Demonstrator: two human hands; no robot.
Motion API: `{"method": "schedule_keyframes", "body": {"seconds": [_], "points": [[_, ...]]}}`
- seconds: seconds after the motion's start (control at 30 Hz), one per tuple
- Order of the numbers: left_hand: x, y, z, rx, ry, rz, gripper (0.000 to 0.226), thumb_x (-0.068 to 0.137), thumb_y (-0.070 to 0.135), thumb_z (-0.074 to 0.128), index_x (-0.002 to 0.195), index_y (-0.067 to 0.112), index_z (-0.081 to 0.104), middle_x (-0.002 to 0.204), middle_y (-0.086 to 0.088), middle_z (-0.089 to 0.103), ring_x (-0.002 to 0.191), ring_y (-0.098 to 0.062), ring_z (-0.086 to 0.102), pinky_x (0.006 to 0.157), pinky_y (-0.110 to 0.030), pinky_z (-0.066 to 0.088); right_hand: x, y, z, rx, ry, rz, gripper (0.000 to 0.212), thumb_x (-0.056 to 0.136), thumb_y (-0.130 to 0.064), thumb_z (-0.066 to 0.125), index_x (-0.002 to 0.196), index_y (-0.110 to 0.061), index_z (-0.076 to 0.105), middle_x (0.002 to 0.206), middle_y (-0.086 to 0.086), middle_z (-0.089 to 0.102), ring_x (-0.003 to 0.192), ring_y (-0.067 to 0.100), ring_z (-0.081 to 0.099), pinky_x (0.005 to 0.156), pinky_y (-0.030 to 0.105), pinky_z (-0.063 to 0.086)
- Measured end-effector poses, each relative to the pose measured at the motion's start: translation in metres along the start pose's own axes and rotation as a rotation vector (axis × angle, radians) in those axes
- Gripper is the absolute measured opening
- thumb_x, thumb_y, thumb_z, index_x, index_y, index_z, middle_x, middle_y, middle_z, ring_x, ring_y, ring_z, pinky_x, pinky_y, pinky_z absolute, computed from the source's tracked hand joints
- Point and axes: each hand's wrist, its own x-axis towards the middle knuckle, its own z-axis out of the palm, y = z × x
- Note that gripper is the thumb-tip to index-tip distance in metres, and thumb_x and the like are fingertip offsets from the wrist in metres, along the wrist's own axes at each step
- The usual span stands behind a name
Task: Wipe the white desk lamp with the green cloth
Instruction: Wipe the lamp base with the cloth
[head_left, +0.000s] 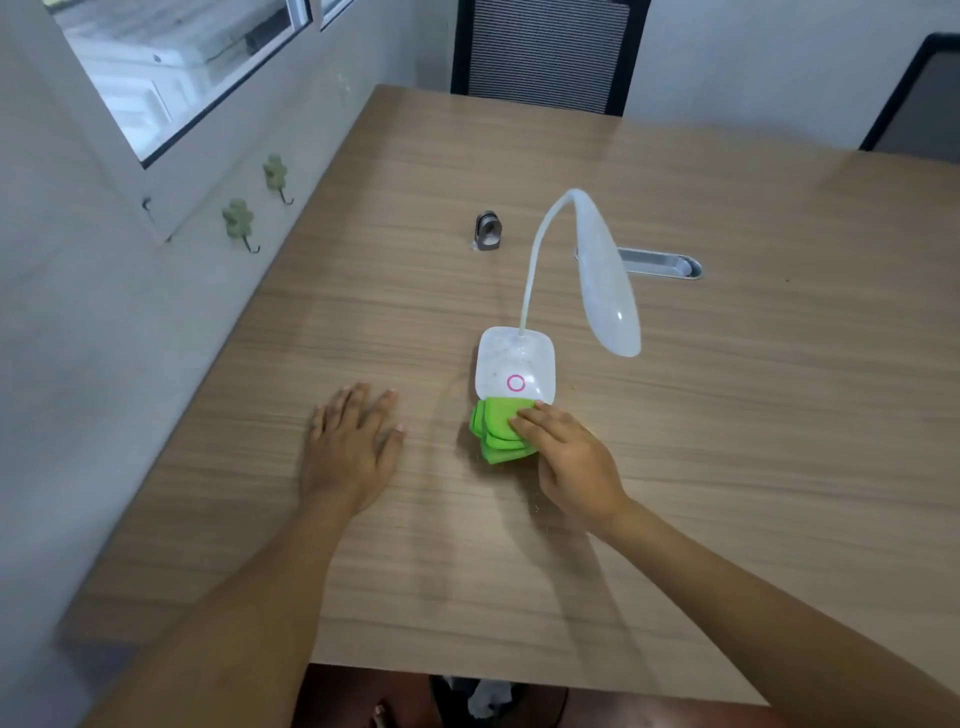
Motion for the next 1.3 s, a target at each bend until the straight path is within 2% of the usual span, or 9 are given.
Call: {"method": "schedule_keyframes", "body": {"seconds": [0.17,0.27,0.37,0.57,0.77,1.0,1.1,1.2,1.3], "points": [[0.000,0.000,0.000,-0.030,0.029,0.007,0.060,0.084,0.054,0.029,0.137,0.034,0.049,0.149,-0.005,0.047,0.139,-0.027,0.040,0.114,-0.048,0.026,0.056,-0.010,0.003,-0.196,0.080,0.085,0.040,0.062,0.006,0.060,0.100,0.000,0.071,0.101,0.016,0.075,0.102,0.038,0.068,0.086,0.051,0.055],[0.000,-0.001,0.001,-0.033,0.034,0.011,0.059,0.084,0.054,0.031,0.136,0.034,0.050,0.148,-0.005,0.047,0.138,-0.027,0.041,0.113,-0.048,0.027,0.084,-0.017,0.014,-0.333,-0.079,0.250,0.040,0.049,-0.005,0.082,0.088,-0.006,0.074,0.080,0.009,0.076,0.082,0.029,0.074,0.072,0.034,0.058],[-0.001,-0.001,0.001,-0.027,0.055,0.020,0.056,0.084,0.053,0.034,0.134,0.034,0.052,0.145,-0.005,0.051,0.136,-0.027,0.044,0.111,-0.048,0.030,0.081,-0.030,0.028,-0.400,-0.153,0.275,0.034,0.049,-0.017,0.083,0.081,-0.015,0.075,0.069,0.000,0.073,0.061,0.024,0.067,0.061,0.029,0.044],[0.000,-0.001,0.003,-0.059,0.060,0.023,0.055,0.084,0.051,0.037,0.134,0.033,0.052,0.145,-0.007,0.050,0.136,-0.028,0.043,0.112,-0.049,0.029,0.055,-0.051,0.024,-0.428,-0.009,0.125,0.038,0.066,-0.010,0.045,0.092,-0.015,0.073,0.072,0.000,0.072,0.062,0.026,0.064,0.058,0.032,0.042],[-0.001,-0.001,0.000,-0.049,0.055,0.017,0.056,0.084,0.052,0.035,0.134,0.033,0.052,0.146,-0.006,0.050,0.137,-0.028,0.042,0.112,-0.049,0.029,0.101,-0.035,0.012,-0.436,-0.051,0.325,0.044,0.037,-0.001,0.082,0.080,-0.005,0.074,0.066,0.007,0.071,0.055,0.028,0.063,0.046,0.025,0.050],[0.000,-0.001,0.000,-0.058,0.052,0.020,0.056,0.084,0.051,0.035,0.134,0.032,0.053,0.146,-0.007,0.050,0.136,-0.029,0.043,0.112,-0.050,0.030,0.112,-0.063,0.024,-0.346,-0.325,0.308,0.029,0.088,0.005,0.040,0.111,0.005,0.058,0.119,0.019,0.055,0.113,0.035,0.048,0.072,0.040,0.040],[0.000,-0.001,0.001,-0.051,0.059,0.034,0.058,0.083,0.050,0.034,0.134,0.030,0.054,0.145,-0.009,0.051,0.135,-0.030,0.045,0.111,-0.051,0.032,0.115,-0.071,0.017,-0.291,-0.243,0.304,0.026,0.083,0.009,0.046,0.104,0.005,0.060,0.114,0.020,0.056,0.108,0.035,0.050,0.066,0.038,0.034],[0.000,-0.001,0.000,-0.050,0.062,0.029,0.057,0.083,0.049,0.035,0.133,0.030,0.055,0.144,-0.009,0.052,0.135,-0.030,0.045,0.111,-0.050,0.031,0.130,-0.066,0.004,-0.303,-0.175,0.350,0.022,0.060,0.014,0.071,0.081,0.010,0.068,0.091,0.023,0.066,0.084,0.037,0.063,0.056,0.035,0.050],[0.000,-0.001,0.001,-0.061,0.052,0.020,0.055,0.085,0.050,0.035,0.134,0.032,0.053,0.146,-0.007,0.050,0.136,-0.029,0.043,0.112,-0.049,0.029,0.138,-0.052,0.007,-0.369,-0.165,0.485,0.018,0.036,-0.006,0.083,0.050,-0.006,0.071,0.066,0.006,0.069,0.058,0.022,0.066,0.039,0.018,0.045]]}}
